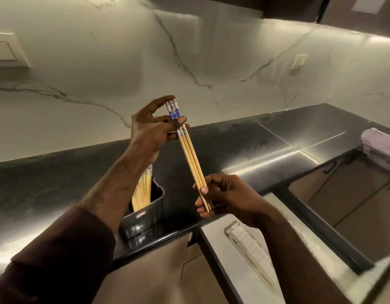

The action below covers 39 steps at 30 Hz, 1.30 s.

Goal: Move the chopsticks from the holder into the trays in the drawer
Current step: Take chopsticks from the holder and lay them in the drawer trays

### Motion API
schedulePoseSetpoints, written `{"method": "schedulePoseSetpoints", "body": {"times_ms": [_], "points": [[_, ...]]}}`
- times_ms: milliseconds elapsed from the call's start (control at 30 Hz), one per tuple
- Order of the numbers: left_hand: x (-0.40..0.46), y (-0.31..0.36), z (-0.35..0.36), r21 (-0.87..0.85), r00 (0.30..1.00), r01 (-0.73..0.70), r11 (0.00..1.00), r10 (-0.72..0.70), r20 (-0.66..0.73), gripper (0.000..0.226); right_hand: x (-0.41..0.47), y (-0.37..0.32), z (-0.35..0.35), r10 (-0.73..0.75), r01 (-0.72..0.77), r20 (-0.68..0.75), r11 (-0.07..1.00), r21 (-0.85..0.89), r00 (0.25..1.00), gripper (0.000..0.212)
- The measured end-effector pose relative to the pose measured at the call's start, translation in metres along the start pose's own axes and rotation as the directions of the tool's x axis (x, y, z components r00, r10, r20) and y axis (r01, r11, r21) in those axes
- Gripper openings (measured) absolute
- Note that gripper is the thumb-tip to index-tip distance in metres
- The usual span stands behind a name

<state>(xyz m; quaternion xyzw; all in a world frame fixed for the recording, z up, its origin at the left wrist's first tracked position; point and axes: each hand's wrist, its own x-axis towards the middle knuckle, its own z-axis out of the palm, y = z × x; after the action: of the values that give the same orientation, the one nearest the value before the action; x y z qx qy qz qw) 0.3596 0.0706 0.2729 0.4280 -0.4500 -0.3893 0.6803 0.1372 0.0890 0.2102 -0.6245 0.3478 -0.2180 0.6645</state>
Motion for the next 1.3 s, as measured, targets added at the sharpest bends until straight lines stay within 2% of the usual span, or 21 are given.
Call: {"method": "schedulePoseSetpoints", "body": {"times_ms": [400, 633, 800, 900, 1067, 1200, 1300], "points": [[-0.082, -0.083, 0.203, -0.014, 0.984, 0.175, 0.984, -0.175, 0.011, 0.047, -0.164, 0.060, -0.145, 0.207, -0.212, -0.200, 0.977, -0.005, 0.958, 0.015], [-0.109, -0.164, 0.277, -0.020, 0.938, 0.347, 0.938, -0.347, -0.005, 0.042, -0.203, 0.111, -0.220, 0.377, -0.394, -0.252, 0.919, -0.022, 0.891, 0.014], [-0.124, -0.248, 0.294, -0.003, 0.884, 0.468, 0.884, -0.468, -0.021, 0.043, -0.197, 0.156, -0.254, 0.503, -0.544, -0.257, 0.830, -0.125, 0.825, 0.017], [-0.133, -0.300, 0.293, 0.029, 0.845, 0.534, 0.845, -0.532, -0.059, 0.058, -0.181, 0.187, -0.266, 0.558, -0.610, -0.263, 0.768, -0.196, 0.787, 0.019], [-0.147, -0.360, 0.286, 0.153, 0.761, 0.648, 0.746, -0.636, -0.126, 0.076, -0.142, 0.237, -0.272, 0.640, -0.698, -0.283, 0.679, -0.226, 0.714, 0.018], [-0.154, -0.392, 0.282, 0.282, 0.708, 0.701, 0.655, -0.687, -0.163, 0.079, -0.111, 0.275, -0.263, 0.681, -0.738, -0.287, 0.610, -0.287, 0.674, 0.019], [-0.159, -0.408, 0.284, 0.431, 0.670, 0.719, 0.546, -0.708, -0.223, 0.075, -0.096, 0.299, -0.261, 0.693, -0.751, -0.297, 0.568, -0.336, 0.657, 0.019]]}}
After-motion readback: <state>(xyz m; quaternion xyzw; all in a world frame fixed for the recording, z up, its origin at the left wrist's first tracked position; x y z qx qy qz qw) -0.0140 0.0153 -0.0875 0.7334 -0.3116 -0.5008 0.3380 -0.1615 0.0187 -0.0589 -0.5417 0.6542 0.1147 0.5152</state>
